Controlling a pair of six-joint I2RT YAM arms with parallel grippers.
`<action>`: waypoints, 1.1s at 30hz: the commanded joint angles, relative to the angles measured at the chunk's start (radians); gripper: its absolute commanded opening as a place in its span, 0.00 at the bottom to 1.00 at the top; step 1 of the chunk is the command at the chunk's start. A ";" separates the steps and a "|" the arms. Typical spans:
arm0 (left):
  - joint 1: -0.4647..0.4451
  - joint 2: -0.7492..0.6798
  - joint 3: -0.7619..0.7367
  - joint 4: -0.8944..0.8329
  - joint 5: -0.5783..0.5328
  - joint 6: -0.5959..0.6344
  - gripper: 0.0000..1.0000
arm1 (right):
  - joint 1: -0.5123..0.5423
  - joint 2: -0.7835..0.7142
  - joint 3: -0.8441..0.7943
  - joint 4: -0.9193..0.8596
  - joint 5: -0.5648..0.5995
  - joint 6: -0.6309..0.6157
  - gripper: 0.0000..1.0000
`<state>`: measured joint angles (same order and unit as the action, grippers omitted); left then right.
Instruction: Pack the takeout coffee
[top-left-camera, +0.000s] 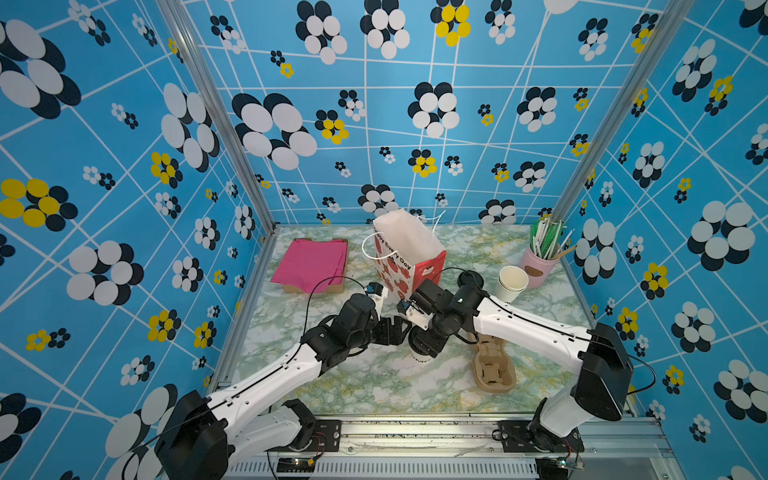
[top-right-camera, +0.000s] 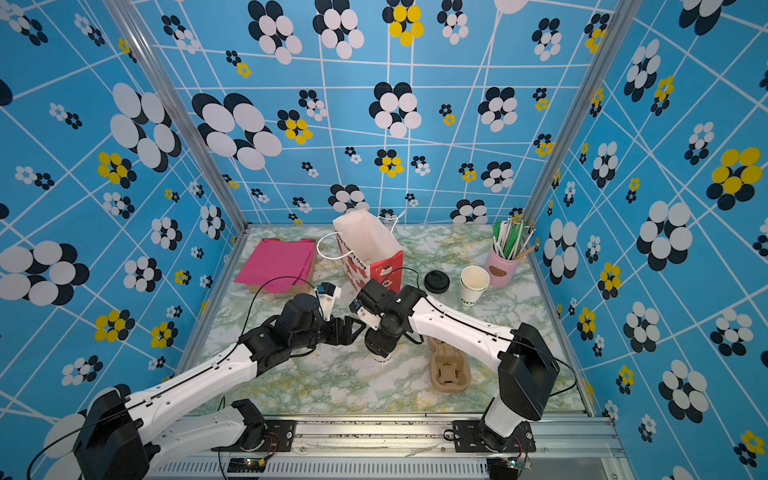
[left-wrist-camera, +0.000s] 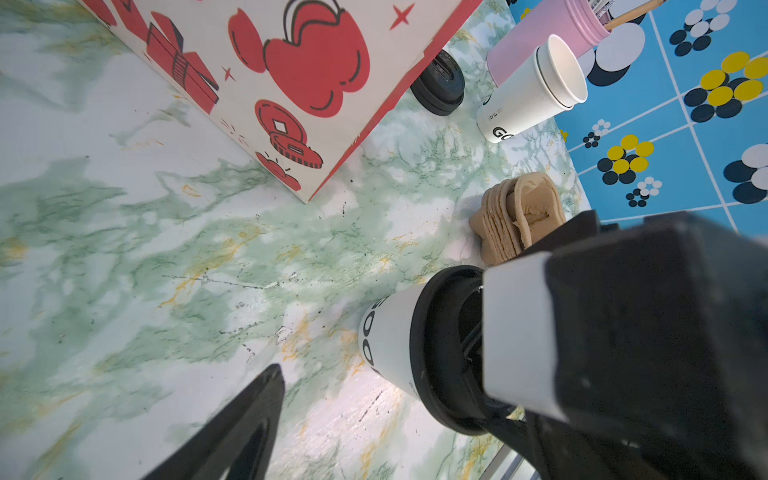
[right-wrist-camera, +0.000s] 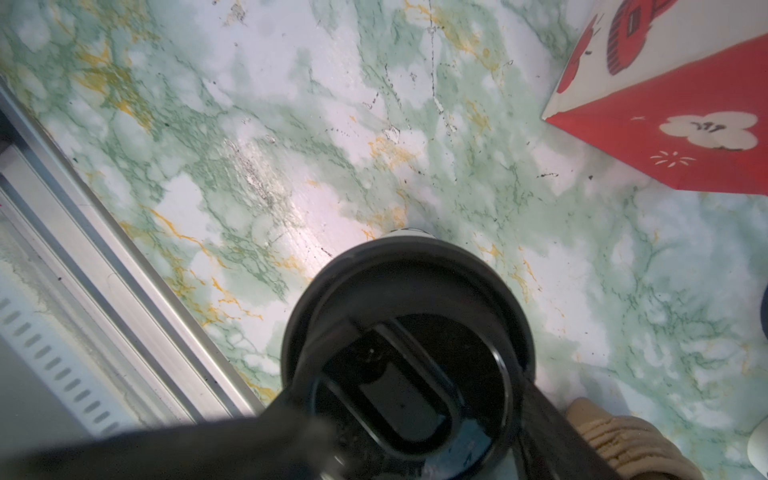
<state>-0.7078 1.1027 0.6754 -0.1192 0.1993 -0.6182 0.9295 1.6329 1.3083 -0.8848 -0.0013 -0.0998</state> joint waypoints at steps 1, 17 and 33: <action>0.007 0.037 -0.004 0.035 0.046 -0.027 0.86 | 0.023 0.107 -0.110 -0.143 -0.028 0.023 0.73; -0.013 0.153 0.005 0.029 0.103 -0.047 0.66 | 0.023 0.093 -0.120 -0.126 -0.045 0.020 0.73; 0.002 0.177 0.030 -0.037 0.091 -0.066 0.64 | 0.023 0.090 -0.136 -0.103 -0.065 0.007 0.73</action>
<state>-0.7143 1.2583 0.7017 -0.0864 0.2897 -0.6662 0.9291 1.6161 1.2823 -0.8543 -0.0086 -0.0738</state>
